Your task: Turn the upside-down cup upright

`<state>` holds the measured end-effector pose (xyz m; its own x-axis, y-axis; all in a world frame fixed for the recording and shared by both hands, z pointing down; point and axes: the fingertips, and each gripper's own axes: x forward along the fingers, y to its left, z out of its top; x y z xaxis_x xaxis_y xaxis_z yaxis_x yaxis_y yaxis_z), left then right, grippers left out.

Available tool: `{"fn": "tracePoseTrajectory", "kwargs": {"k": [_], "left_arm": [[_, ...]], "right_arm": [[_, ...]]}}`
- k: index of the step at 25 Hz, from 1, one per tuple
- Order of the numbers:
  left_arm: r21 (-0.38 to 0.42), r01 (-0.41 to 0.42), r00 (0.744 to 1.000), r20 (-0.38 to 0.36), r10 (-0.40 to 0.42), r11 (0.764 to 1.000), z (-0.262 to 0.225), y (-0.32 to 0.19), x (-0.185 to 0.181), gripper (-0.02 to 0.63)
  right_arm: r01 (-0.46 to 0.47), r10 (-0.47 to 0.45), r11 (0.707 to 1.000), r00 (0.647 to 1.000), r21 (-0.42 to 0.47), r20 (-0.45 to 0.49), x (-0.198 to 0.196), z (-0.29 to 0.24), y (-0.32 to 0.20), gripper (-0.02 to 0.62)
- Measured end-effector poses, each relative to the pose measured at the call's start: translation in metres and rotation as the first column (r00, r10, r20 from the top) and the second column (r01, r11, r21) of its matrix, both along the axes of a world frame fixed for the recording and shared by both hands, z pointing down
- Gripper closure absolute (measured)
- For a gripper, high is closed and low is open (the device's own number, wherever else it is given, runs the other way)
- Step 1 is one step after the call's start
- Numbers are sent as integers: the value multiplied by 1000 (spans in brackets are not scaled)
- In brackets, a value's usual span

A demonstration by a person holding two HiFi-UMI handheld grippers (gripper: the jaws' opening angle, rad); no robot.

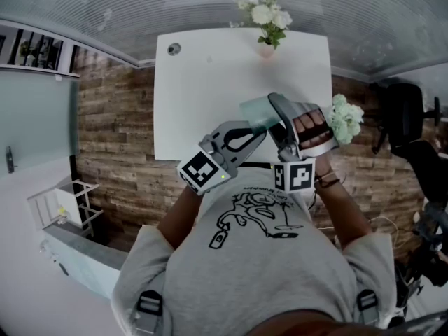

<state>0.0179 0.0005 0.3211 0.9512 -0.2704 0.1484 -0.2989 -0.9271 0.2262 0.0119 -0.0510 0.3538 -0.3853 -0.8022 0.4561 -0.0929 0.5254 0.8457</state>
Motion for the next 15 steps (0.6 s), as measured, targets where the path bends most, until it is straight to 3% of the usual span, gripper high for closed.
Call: {"fn": "tracePoseTrajectory", "kwargs": {"k": [15], "left_arm": [[73,30,999,18,-32,997,-6,-4,3,584]], "right_arm": [[-39,45,998,990,-46,134,3,-2,-3,250]]}}
